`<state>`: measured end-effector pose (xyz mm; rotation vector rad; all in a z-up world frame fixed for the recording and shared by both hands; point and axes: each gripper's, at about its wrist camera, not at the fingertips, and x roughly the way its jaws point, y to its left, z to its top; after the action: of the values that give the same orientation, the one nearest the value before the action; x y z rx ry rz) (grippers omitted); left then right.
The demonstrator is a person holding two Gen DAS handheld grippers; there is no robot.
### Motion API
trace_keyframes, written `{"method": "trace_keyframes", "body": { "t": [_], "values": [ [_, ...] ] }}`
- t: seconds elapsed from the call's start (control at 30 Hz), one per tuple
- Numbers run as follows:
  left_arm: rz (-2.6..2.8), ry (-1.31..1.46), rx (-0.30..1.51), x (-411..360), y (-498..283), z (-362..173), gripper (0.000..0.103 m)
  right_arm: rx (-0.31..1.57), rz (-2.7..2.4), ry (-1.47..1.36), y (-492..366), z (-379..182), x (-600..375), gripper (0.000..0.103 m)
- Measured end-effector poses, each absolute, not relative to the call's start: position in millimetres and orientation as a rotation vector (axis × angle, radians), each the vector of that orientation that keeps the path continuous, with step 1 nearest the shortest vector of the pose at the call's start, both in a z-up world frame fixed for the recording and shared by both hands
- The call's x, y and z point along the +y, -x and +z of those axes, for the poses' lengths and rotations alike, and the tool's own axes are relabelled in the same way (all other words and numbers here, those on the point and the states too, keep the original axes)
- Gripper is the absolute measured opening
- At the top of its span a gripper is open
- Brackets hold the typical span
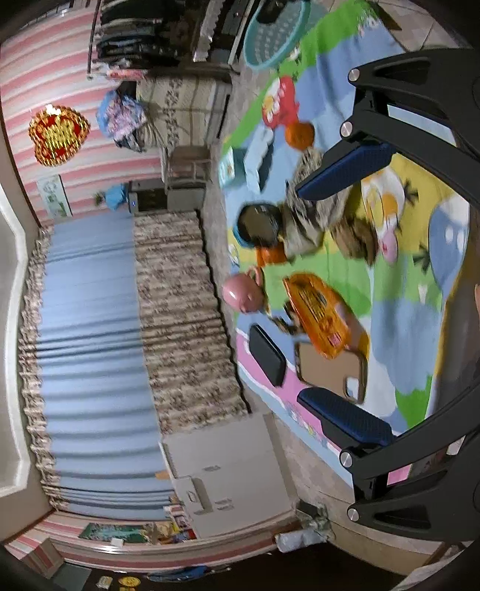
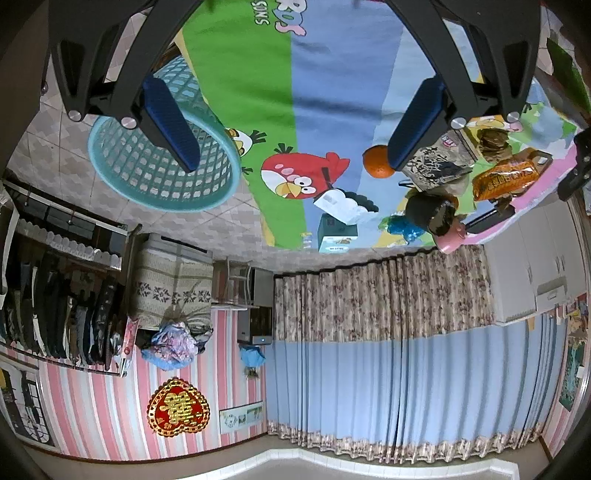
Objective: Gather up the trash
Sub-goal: 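Grasp the brown cloth bundle with the left tool while the right tool grasps the orange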
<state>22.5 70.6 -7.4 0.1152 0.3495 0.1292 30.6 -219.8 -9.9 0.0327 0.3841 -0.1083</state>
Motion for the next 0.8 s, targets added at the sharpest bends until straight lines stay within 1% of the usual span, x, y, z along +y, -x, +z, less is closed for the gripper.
{"method": "trace_keyframes", "body": {
  "t": [0.17, 0.33, 0.47, 0.73, 0.8],
  "values": [
    [0.130, -0.063, 0.419, 100, -46, -15, 0.098, 0.417, -0.112, 0.004, -47, -13, -208, 0.099],
    [0.120, -0.094, 0.445, 107, -58, -27, 0.098, 0.459, -0.088, -0.020, -62, -23, -202, 0.099],
    [0.060, -0.081, 0.495, 98, -73, -45, 0.098, 0.526, -0.119, 0.024, -76, -34, -196, 0.099],
    [-0.019, -0.115, 0.557, 70, -97, -68, 0.098, 0.553, -0.157, 0.062, -82, -43, -194, 0.099],
    [-0.035, -0.123, 0.574, 65, -103, -74, 0.094, 0.566, -0.153, 0.039, -84, -45, -197, 0.099]
  ]
}}
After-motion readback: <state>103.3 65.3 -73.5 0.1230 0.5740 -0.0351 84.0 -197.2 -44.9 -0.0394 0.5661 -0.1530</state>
